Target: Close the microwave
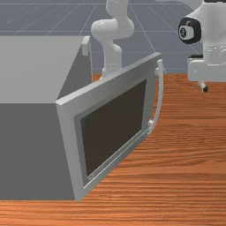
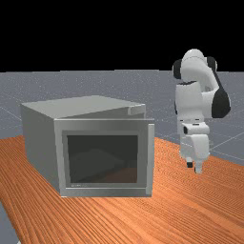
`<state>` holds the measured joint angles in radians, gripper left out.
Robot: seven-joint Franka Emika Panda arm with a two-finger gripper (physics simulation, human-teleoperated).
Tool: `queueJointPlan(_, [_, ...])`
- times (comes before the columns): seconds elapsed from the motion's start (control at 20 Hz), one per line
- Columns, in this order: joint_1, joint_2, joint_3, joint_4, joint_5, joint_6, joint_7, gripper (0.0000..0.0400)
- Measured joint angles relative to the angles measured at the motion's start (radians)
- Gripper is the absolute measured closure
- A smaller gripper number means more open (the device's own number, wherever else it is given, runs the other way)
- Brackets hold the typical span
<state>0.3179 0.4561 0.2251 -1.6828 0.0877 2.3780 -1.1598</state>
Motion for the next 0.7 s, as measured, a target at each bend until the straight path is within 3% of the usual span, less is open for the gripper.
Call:
queueJointPlan(0.1, [-0.001,0.106,0.003,0.180,-0.004,-0.101,-0.039,0.0000])
queueJointPlan(0.2, [0.019,0.226,-0.026,0.389,-0.048,-0.184,-0.035,0.0000])
queueJointPlan(0.25, [0.009,0.211,-0.033,0.357,-0.056,-0.181,-0.043,0.0000])
queueJointPlan(0.3, [-0.065,0.181,0.023,0.298,-0.002,-0.180,-0.233,0.0000])
queueJointPlan(0.45, [-0.233,0.073,0.037,0.145,0.060,-0.208,-0.539,0.0000])
queueJointPlan(0.5, [-0.172,0.025,-0.083,0.091,-0.110,-0.196,-0.313,0.0000])
queueJointPlan(0.55, [-0.231,-0.003,-0.073,0.054,-0.060,-0.181,-0.394,0.0000])
queueJointPlan(0.6, [-0.353,0.004,0.016,0.076,0.097,-0.248,-0.773,0.0000])
queueJointPlan(0.7, [-0.412,-0.013,0.008,0.068,0.127,-0.289,-0.906,0.0000])
